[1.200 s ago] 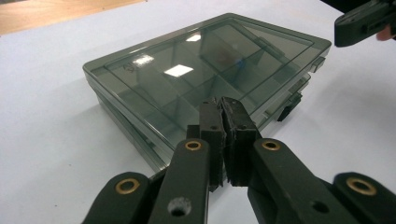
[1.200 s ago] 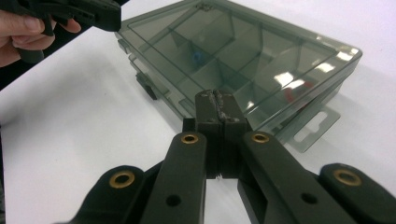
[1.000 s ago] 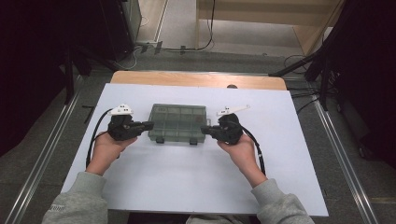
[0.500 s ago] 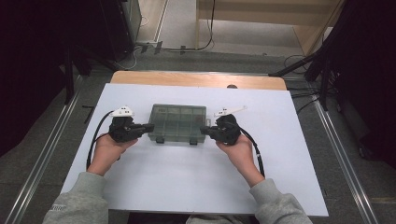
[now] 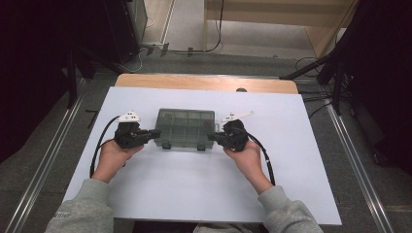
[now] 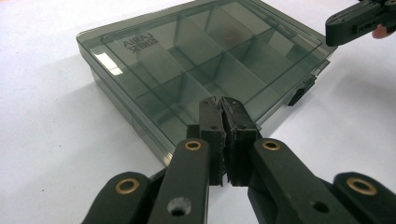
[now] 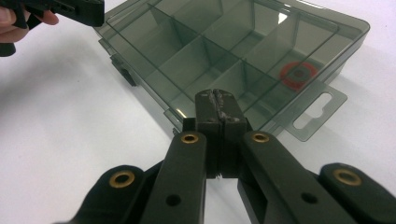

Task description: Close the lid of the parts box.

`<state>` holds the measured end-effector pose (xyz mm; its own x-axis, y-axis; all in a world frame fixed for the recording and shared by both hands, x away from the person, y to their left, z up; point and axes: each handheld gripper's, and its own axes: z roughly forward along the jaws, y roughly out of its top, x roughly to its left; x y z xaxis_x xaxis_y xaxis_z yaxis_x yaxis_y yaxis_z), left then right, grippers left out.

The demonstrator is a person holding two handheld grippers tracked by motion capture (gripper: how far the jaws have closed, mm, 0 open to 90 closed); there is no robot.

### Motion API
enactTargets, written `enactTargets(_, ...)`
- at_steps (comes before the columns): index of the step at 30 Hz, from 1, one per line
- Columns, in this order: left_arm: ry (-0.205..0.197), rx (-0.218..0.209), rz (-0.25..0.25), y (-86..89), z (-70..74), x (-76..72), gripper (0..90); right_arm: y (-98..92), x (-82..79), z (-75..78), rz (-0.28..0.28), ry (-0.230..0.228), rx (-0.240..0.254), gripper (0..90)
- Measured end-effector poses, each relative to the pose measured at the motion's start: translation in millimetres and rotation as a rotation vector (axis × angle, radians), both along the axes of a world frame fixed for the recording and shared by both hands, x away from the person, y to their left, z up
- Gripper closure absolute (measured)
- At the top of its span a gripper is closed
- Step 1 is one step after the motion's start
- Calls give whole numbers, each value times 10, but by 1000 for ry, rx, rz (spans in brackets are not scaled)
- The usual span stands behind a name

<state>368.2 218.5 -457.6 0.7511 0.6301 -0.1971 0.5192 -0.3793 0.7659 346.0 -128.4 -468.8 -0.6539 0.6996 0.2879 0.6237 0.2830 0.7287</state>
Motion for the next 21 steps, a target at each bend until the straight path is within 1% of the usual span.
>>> enactTargets(7,5,-4,1,12,-37,16,875,1,13,-31,-8,7,-2,900)
enactTargets(11,8,-7,0,10,-41,15,875,6,20,-42,-4,2,1,900)
enactTargets(14,6,7,-5,-4,-56,13,875,7,13,-61,-8,0,0,900)
enactTargets(18,9,11,-4,-1,-65,16,875,1,18,-86,-10,8,1,900)
enactTargets(21,11,10,-6,-3,-72,19,875,5,19,-92,-9,5,-2,900)
